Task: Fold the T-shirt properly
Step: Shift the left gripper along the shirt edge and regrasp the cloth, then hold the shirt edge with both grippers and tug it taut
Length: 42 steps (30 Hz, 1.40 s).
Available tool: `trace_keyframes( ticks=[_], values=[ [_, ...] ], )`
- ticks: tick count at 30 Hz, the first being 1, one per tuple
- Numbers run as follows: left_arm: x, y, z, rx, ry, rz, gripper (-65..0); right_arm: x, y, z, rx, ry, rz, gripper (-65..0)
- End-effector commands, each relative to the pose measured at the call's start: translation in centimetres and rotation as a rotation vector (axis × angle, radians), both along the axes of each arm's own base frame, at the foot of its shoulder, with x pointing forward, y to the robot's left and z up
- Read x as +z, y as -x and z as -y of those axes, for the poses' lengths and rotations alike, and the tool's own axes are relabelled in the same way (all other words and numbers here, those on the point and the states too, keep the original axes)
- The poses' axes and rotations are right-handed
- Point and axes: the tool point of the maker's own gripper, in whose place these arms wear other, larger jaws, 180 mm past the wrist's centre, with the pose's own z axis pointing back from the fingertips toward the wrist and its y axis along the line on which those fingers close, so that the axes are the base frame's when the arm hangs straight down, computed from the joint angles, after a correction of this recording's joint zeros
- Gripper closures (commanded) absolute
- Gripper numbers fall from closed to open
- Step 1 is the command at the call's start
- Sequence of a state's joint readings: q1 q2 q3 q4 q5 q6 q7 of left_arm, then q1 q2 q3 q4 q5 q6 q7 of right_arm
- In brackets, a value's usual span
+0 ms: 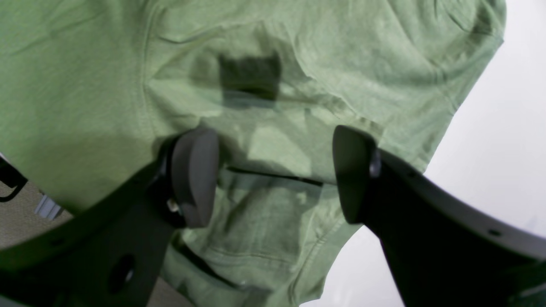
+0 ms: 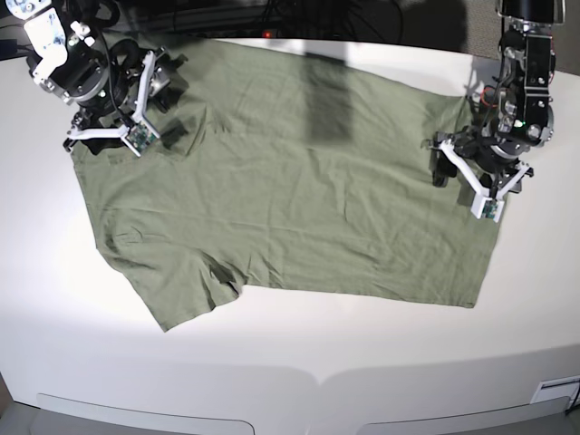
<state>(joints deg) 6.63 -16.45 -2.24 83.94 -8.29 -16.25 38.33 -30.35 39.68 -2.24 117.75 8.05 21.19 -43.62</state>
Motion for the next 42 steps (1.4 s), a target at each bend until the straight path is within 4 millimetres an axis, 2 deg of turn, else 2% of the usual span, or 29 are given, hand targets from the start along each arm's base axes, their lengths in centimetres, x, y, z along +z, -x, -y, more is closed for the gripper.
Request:
trace_keyframes(
  ticks=[1, 6, 15, 21, 24, 28, 31, 37, 39, 42],
  values=[
    [-1.4, 2.2, -2.2, 0.012, -0.113, -0.118, -45.1, 0.9, -0.7, 0.1, 0.004, 0.001, 0.036, -41.6],
    [-2.4, 4.2, -2.6, 0.010, -0.126, -0.180, -45.1, 0.9, -0.7, 0.1, 0.004, 0.001, 0.036, -41.6],
    [-3.8, 8.9, -5.4, 0.001, -0.195, -0.290, -45.1, 0.9, -0.7, 0.1, 0.004, 0.001, 0.036, -41.6],
    [-4.7, 11.6, -5.3, 0.000, -0.187, -0.353, -45.1, 0.9, -0.7, 0.1, 0.003, 0.003, 0.033, -41.6],
    [-5.0, 12.7, -5.3, -0.002, -0.188, -0.374, -45.1, 0.4, 0.0, 0.8, -0.016, 0.036, -0.008, -41.6],
    [-5.1, 13.0, -5.3, -0.004, -0.189, -0.381, -45.1, -1.1, 2.7, 2.1, -0.072, 0.078, -0.158, -41.6],
    [-5.1, 13.0, -5.2, -0.004, -0.187, -0.379, -45.1, -2.4, 3.2, 2.5, -0.093, 0.046, -0.181, -41.6],
    [-5.1, 13.1, -5.3, -0.003, -0.189, -0.386, -45.1, -5.8, 5.2, 6.1, -0.181, 0.098, -0.287, -41.6],
    [-5.2, 13.2, -5.3, -0.003, -0.191, -0.393, -45.1, -6.4, 5.4, 6.9, -0.205, 0.111, -0.305, -41.6],
    [-5.2, 13.6, -5.4, -0.001, -0.196, -0.415, -45.1, -6.5, 4.6, 7.9, -0.244, 0.123, -0.292, -41.6]
  ],
)
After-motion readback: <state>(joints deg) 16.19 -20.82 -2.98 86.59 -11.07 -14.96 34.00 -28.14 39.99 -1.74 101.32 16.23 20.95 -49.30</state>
